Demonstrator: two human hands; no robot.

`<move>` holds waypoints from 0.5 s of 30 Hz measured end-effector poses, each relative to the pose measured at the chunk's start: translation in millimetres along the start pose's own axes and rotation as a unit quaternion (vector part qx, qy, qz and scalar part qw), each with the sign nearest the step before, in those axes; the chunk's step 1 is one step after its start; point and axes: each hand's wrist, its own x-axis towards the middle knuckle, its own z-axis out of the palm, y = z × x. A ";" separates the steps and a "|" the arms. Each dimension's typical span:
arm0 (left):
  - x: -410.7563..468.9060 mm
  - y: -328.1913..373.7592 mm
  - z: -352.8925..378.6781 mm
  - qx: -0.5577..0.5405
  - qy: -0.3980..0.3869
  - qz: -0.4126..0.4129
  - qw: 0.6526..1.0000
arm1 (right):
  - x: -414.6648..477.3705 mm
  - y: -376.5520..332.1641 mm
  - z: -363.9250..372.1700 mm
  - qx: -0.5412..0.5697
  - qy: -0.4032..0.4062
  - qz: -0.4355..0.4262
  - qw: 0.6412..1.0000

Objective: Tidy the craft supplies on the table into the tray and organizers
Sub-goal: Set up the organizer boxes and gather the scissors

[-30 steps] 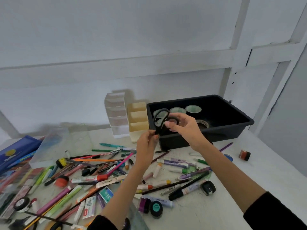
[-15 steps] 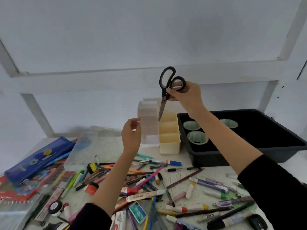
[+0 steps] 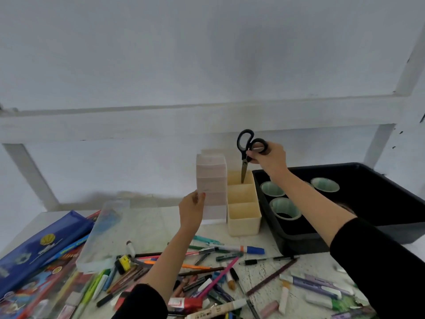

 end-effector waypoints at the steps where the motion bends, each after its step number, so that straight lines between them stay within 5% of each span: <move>1: 0.5 -2.1 2.8 -0.002 0.008 0.005 1.000 | 1.6 6.1 3.0 -0.006 -0.005 0.010 1.000; 8: -3.7 -7.3 4.3 -0.012 0.060 -0.002 0.998 | 1.5 31.5 22.9 -0.025 -0.025 0.053 0.998; 15: -7.8 -7.4 -7.0 -0.041 -0.001 -0.017 0.999 | -16.6 60.9 26.9 -0.104 -0.037 0.077 0.991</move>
